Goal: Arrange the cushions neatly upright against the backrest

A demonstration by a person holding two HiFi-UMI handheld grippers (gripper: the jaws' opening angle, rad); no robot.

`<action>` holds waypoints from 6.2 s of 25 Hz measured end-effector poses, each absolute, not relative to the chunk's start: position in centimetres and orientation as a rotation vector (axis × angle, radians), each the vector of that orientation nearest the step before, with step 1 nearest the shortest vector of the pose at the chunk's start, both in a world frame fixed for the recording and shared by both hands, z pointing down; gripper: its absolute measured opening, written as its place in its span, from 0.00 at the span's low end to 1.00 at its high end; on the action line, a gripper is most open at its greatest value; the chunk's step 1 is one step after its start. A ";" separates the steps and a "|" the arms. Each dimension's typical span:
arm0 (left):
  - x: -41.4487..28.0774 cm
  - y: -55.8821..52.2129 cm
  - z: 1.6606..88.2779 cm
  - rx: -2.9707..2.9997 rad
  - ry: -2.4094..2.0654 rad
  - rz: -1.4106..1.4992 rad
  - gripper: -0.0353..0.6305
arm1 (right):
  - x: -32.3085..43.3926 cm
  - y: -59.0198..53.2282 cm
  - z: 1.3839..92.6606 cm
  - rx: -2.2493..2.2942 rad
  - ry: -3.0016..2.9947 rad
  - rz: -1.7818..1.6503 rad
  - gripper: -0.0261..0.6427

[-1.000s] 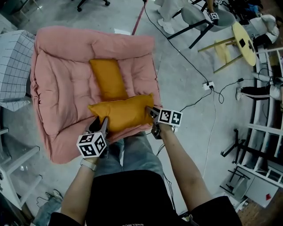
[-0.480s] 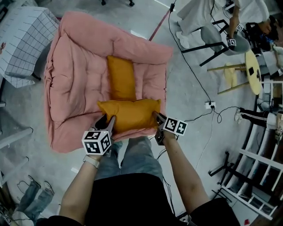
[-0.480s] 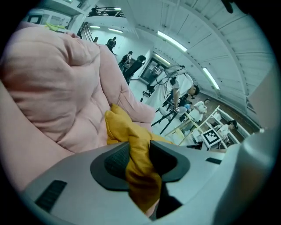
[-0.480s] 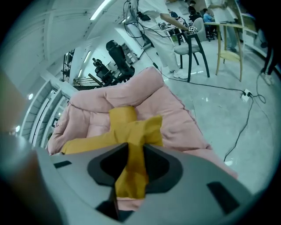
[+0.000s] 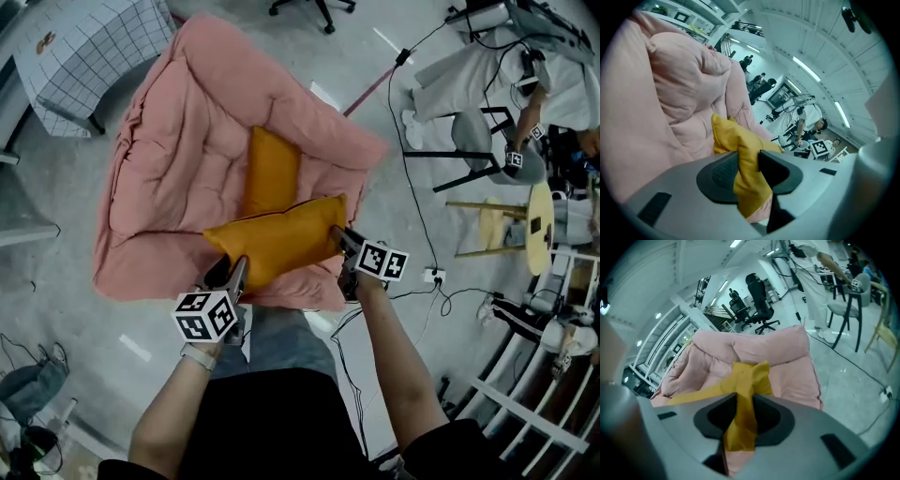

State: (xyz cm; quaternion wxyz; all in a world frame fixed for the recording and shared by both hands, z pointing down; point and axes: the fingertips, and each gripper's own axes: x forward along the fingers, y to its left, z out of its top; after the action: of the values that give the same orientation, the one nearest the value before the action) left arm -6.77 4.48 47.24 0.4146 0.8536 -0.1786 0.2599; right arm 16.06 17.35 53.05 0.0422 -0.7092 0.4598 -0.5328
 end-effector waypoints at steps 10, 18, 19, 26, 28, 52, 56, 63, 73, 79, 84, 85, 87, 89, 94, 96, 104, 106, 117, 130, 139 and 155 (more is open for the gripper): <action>-4.7 5.4 48.3 1.979 -0.693 0.521 0.27 | 22.0 6.6 50.3 -2.144 2.013 -1.620 0.21; -4.8 4.5 50.5 1.814 -0.837 0.398 0.27 | 21.3 -2.3 49.9 -2.048 2.419 -1.558 0.21; -5.0 4.3 50.9 1.797 -0.852 0.386 0.27 | 21.0 -3.3 50.1 -2.038 2.462 -1.554 0.21; -6.0 2.1 53.5 1.723 -0.945 0.349 0.27 | 18.9 -8.4 52.8 -2.006 2.631 -1.580 0.21; -6.5 1.2 54.4 1.714 -0.962 0.364 0.27 | 18.2 -9.6 53.6 -2.007 2.651 -1.587 0.21; -8.4 -3.2 59.9 1.620 -1.044 0.369 0.27 | 14.1 -17.0 59.6 -2.099 2.868 -1.423 0.29; -8.4 -3.9 60.6 1.628 -1.056 0.382 0.27 | 14.2 -17.6 60.3 -2.116 2.859 -1.427 0.30; -8.7 -3.9 60.4 1.618 -1.030 0.363 0.28 | 14.1 -17.6 59.8 -2.111 2.808 -1.413 0.32; -8.3 -0.9 58.0 1.604 -0.955 0.320 0.31 | 16.8 -13.8 55.8 -2.097 2.635 -1.342 0.37; -8.7 0.4 56.0 1.749 -0.943 0.444 0.32 | 17.2 -9.0 55.1 -2.104 2.556 -1.338 0.37; -8.5 2.4 53.9 1.859 -0.936 0.526 0.32 | 17.2 -2.8 57.0 -2.117 2.460 -1.425 0.37; -8.5 2.9 53.6 1.869 -0.937 0.533 0.32 | 16.8 -1.4 57.7 -2.113 2.452 -1.457 0.37; -8.7 3.7 53.1 1.884 -0.935 0.549 0.32 | 15.7 1.4 59.4 -2.099 2.462 -1.521 0.39; -8.8 4.4 52.8 1.893 -0.924 0.565 0.32 | 14.3 3.9 61.2 -2.074 2.492 -1.582 0.39; -9.2 5.5 52.2 1.909 -0.911 0.590 0.32 | 10.1 8.8 65.2 -1.950 2.606 -1.728 0.43; -9.3 5.8 52.0 1.911 -0.904 0.593 0.32 | 8.7 10.3 66.6 -1.903 2.654 -1.774 0.44; -9.5 7.3 51.3 1.948 -0.851 0.624 0.32 | 6.5 11.8 71.4 -1.902 2.662 -1.876 0.44; -9.7 7.6 51.4 1.949 -0.843 0.634 0.32 | 6.3 11.4 72.0 -1.890 2.654 -1.884 0.44; -11.1 9.2 51.8 1.931 -0.840 0.663 0.31 | 3.2 11.6 71.9 -1.730 2.598 -1.943 0.13; -10.8 8.8 51.3 1.963 -0.828 0.668 0.30 | 1.2 11.9 72.3 -1.808 2.427 -1.963 0.15; -10.2 9.5 50.7 2.002 -0.785 0.678 0.30 | 3.6 12.9 71.1 -1.980 2.360 -1.980 0.22; -9.4 8.6 46.6 2.136 -0.618 0.746 0.28 | 7.0 12.2 58.7 -2.259 2.100 -1.763 0.09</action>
State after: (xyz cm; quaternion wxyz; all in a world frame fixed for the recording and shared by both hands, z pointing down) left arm -9.45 8.56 46.60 0.3876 0.8396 -0.2429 0.2931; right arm 7.05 12.22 58.67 -0.2042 -0.6224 0.5786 -0.4858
